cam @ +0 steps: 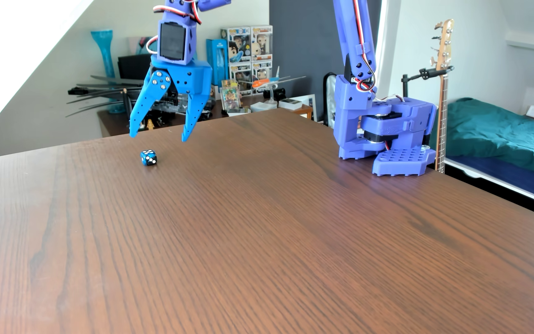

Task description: Grab the blue dice

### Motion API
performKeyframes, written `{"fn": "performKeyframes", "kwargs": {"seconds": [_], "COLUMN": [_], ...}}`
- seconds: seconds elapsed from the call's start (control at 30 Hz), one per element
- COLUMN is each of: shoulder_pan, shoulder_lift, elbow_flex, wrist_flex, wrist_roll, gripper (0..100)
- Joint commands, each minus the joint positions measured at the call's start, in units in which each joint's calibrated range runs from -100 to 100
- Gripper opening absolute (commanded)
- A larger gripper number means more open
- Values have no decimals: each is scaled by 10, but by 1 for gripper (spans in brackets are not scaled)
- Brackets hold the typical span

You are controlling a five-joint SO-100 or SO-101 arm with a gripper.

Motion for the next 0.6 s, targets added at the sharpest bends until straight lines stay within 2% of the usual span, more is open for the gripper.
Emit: {"fn": "performKeyframes", "kwargs": {"seconds": [0.0,0.57], "shoulder_pan": [-6,-6], "shoulder_lift": [8,39], "elbow_flex": [-8,-18], "wrist_flex": [3,2], "wrist_roll": [-1,0], "gripper": [32,32]}}
